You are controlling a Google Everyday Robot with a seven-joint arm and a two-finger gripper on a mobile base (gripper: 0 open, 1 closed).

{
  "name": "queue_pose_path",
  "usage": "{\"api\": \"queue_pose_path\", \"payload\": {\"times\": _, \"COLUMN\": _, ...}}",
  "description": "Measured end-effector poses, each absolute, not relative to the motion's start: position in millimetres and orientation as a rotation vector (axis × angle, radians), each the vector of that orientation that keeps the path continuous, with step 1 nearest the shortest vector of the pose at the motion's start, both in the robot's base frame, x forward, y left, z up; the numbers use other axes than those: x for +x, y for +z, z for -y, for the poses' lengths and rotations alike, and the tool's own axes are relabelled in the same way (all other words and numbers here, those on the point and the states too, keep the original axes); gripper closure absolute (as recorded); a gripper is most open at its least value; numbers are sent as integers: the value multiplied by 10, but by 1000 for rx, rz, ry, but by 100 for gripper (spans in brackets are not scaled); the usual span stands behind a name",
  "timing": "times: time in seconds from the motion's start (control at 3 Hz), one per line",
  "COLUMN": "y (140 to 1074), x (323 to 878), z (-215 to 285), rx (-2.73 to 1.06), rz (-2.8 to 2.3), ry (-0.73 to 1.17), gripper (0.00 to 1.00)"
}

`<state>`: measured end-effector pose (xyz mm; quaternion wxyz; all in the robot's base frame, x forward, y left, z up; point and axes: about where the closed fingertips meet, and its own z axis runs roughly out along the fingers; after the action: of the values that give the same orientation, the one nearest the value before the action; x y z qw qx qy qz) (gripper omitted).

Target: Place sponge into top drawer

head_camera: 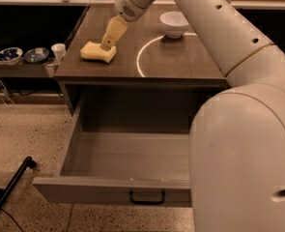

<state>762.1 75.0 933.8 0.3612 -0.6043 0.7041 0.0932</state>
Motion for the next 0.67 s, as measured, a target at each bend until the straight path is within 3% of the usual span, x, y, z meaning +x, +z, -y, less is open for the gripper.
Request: {"api": "queue_pose_path", "payload": {"times": 0.67, "y": 9191, "x": 7723, "z": -821, "rx": -1521, "rz": -1807, "ry": 297, "gripper": 0}}
